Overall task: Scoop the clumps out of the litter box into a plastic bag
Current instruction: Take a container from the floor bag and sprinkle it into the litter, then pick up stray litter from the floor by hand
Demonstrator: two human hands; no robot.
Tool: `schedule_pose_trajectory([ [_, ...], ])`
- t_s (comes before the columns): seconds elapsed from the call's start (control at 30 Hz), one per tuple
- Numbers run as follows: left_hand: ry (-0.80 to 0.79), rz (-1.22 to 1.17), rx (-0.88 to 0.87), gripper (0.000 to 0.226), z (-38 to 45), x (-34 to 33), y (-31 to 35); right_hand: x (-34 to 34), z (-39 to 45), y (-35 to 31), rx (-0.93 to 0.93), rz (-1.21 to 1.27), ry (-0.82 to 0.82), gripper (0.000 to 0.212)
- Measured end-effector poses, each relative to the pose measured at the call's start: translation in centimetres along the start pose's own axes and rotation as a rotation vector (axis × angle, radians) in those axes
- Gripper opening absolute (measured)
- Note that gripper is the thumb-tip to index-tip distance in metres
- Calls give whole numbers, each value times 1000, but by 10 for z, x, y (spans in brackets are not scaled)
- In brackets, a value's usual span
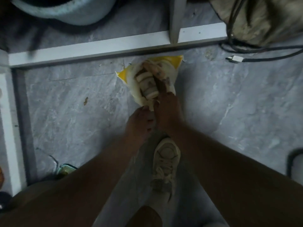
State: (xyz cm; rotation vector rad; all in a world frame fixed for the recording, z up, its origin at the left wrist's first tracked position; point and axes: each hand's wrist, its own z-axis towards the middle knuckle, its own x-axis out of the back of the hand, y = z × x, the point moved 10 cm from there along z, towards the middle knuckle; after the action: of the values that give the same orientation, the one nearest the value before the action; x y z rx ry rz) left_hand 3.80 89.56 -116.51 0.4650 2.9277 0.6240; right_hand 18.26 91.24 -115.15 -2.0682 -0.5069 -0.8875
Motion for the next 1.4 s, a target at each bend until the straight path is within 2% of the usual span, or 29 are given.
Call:
schedule_pose_trajectory([
  [0.07,-71,103,-8,13,-10,-18,-3,14,-20,13,-13,6,27,25],
  [0.13,-22,151,-30,15,-13,-28,-18,26,-43,40,-46,108,66,15],
  [0.17,59,262,-125,17,-18,-31,-18,35,-57,55,-61,137,97,11],
  [0.2,73,318,-182,19,-25,-42,-24,44,-70,71,-84,137,126,11],
  [0.23,59,333,-205,18,-32,-57,-31,52,-84,89,-118,152,160,12],
  [0.4,14,412,-214,16,-66,-134,-76,75,-171,194,-322,139,117,26],
  [0.57,-105,525,-194,15,-121,-222,-122,141,-279,277,-484,183,266,24],
  [0.8,-240,656,-232,13,-178,-329,-146,203,-393,359,-690,224,376,16],
  [0.87,-268,683,-236,14,-174,-353,-152,205,-406,383,-754,236,384,19],
  [0.97,-308,738,-217,28,-157,-382,-159,196,-420,412,-844,263,403,25],
  [1.13,-368,743,-143,25,-114,-413,-152,183,-421,439,-951,360,502,29],
  [1.4,-453,871,-177,24,-57,-426,-156,147,-377,452,-907,372,514,24],
])
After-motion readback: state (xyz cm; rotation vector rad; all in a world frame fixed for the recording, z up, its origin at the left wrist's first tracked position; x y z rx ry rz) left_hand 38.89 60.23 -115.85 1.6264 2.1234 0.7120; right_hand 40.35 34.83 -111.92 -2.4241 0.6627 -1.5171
